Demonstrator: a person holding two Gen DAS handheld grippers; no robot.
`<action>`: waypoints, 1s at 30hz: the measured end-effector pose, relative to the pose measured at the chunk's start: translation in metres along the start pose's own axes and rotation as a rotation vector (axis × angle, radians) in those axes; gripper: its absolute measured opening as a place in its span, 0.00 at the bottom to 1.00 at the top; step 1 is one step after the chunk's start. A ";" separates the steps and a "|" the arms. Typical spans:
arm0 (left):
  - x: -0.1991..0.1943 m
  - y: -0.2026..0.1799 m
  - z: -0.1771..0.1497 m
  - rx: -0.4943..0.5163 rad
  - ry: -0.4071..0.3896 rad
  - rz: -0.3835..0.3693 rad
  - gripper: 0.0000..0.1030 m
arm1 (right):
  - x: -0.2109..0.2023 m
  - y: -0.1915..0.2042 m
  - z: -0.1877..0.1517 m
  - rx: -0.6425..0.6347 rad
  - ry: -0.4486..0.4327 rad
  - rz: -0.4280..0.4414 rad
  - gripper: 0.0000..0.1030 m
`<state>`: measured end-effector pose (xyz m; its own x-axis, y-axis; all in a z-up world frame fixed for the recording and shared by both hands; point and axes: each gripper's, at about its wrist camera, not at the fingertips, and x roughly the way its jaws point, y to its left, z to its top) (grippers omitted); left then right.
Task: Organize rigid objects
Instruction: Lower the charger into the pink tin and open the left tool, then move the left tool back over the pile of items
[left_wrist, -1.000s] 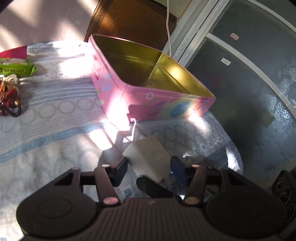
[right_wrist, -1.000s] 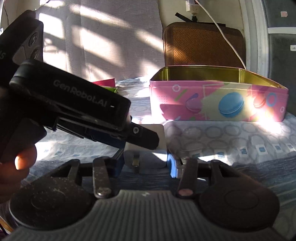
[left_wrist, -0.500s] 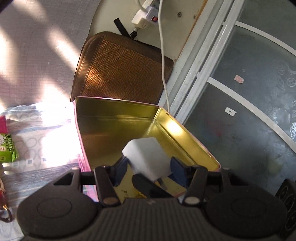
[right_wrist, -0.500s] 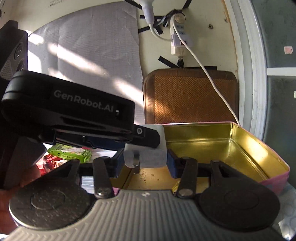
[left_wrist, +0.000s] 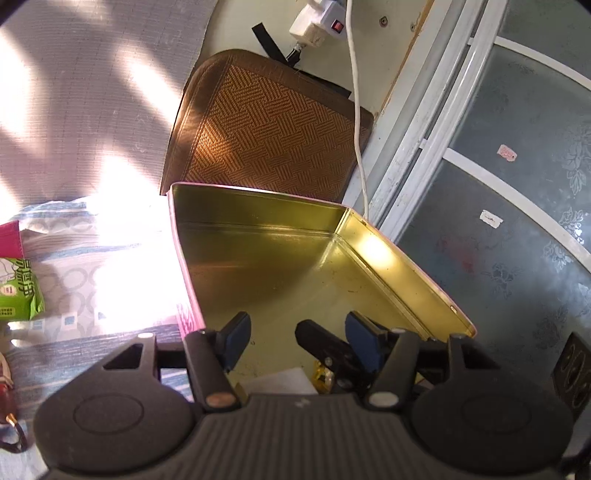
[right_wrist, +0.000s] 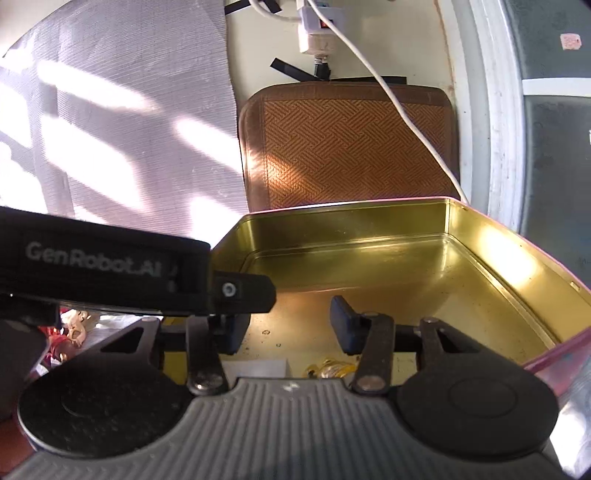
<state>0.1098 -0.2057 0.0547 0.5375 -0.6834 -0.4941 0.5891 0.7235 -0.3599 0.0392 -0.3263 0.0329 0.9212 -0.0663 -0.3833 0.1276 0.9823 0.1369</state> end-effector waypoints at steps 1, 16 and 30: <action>-0.007 -0.001 0.000 0.009 -0.016 0.003 0.56 | -0.004 0.001 0.000 0.000 -0.009 -0.003 0.49; -0.150 0.055 -0.061 0.095 -0.167 0.174 0.62 | -0.059 0.069 -0.007 -0.069 -0.096 0.123 0.49; -0.201 0.187 -0.094 -0.155 -0.204 0.430 0.62 | -0.020 0.168 -0.020 -0.179 0.058 0.272 0.53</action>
<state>0.0553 0.0759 0.0121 0.8284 -0.3140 -0.4637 0.2002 0.9393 -0.2785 0.0344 -0.1562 0.0451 0.8897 0.2082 -0.4063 -0.1920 0.9781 0.0806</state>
